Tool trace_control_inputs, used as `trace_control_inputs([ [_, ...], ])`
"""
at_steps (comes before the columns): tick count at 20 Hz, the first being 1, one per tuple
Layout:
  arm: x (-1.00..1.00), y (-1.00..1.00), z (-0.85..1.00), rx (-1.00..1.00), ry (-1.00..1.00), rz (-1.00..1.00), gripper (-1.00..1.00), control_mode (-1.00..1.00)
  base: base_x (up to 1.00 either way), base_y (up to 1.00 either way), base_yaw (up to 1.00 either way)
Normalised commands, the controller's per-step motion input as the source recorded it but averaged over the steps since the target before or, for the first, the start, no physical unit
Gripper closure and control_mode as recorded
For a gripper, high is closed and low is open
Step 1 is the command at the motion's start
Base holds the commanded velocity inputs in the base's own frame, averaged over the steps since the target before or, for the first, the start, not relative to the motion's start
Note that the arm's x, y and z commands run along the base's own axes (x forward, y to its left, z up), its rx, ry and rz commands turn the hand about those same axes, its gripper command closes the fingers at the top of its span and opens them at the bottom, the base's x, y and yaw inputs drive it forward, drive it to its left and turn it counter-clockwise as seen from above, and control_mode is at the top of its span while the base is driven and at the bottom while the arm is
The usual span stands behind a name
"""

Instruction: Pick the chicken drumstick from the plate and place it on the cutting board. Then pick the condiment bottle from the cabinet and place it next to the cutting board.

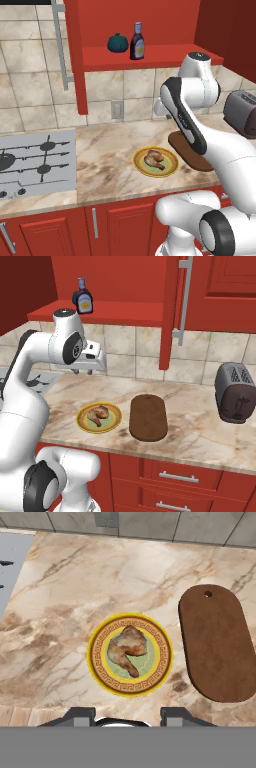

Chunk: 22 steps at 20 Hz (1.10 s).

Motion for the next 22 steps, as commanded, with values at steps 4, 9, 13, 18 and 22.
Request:
trace_control_inputs([
  [4, -0.04, 0.00, 0.00, 0.00, 0.00, 0.00, -1.00, -1.00, 0.00, 0.00, 0.00],
  [9, -0.09, 0.00, 0.00, 0.00, 0.00, 0.00, -1.00, -1.00, 0.00, 0.00, 0.00],
  [13, -0.09, 0.00, -0.01, 0.00, 0.00, 0.00, -1.00, -1.00, 0.00, 0.00, 0.00],
  [18, -0.08, 0.00, -0.02, 0.00, 0.00, 0.00, -1.00, -1.00, 0.00, 0.00, 0.00],
  [22, -0.04, 0.00, -0.05, 0.00, 0.00, 0.00, -1.00, -1.00, 0.00, 0.00, 0.00],
])
